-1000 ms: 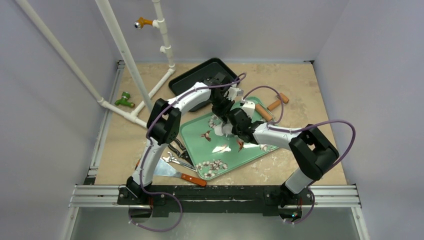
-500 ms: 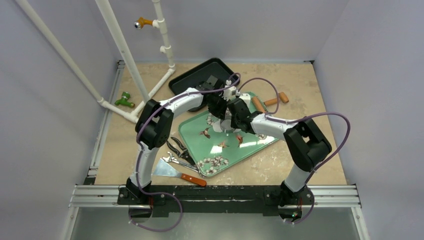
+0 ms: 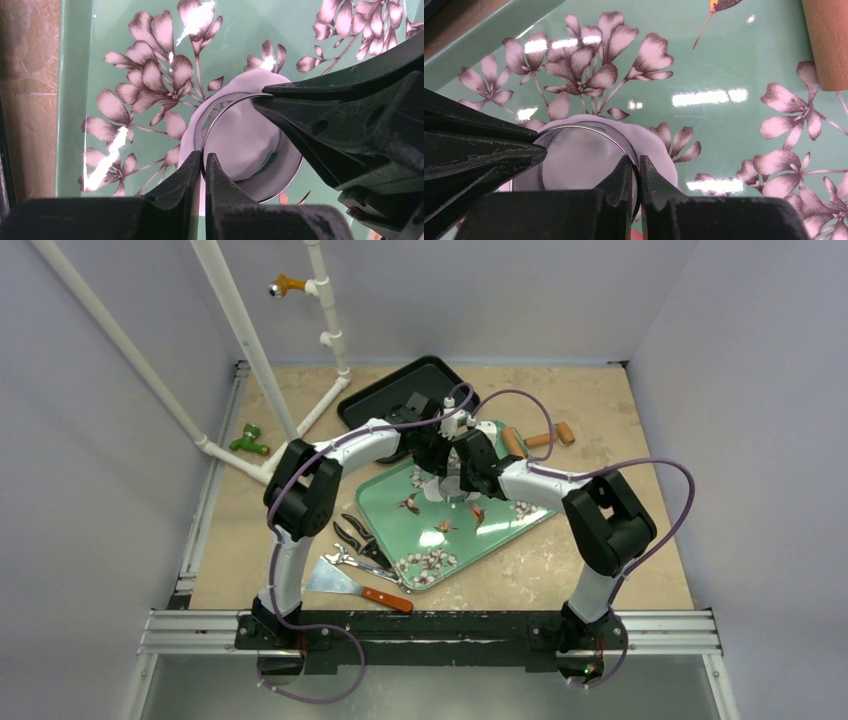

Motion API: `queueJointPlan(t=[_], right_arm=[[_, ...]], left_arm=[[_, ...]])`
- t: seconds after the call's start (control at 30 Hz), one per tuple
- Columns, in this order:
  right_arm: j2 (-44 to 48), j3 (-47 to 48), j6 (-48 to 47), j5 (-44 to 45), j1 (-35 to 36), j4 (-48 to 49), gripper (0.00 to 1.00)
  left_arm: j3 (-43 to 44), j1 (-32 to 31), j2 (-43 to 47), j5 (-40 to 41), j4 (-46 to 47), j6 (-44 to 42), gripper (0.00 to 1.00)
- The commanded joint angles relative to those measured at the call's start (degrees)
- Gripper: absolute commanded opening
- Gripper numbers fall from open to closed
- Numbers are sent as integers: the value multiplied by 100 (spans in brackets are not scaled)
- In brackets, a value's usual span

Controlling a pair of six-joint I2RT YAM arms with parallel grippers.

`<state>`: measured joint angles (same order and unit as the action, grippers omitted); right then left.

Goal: Roll out the dumpling wrappers from the dough

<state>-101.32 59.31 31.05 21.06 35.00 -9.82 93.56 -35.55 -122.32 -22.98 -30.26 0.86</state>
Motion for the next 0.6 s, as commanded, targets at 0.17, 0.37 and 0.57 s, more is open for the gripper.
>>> queueJointPlan(t=[0.17,0.37,0.57], right_arm=[[200,-309,125,366,-225,576,0],[540,-652,168,-44,-183,731,0],[579,-632,165,-50,-179,684,0]], left_arm=[[528,-262,-397,-276,-1235,-232,0],[1128,-265,-576,-85,-1276,-242,0],[1269,-263,-782,201,-1313,-407,0]])
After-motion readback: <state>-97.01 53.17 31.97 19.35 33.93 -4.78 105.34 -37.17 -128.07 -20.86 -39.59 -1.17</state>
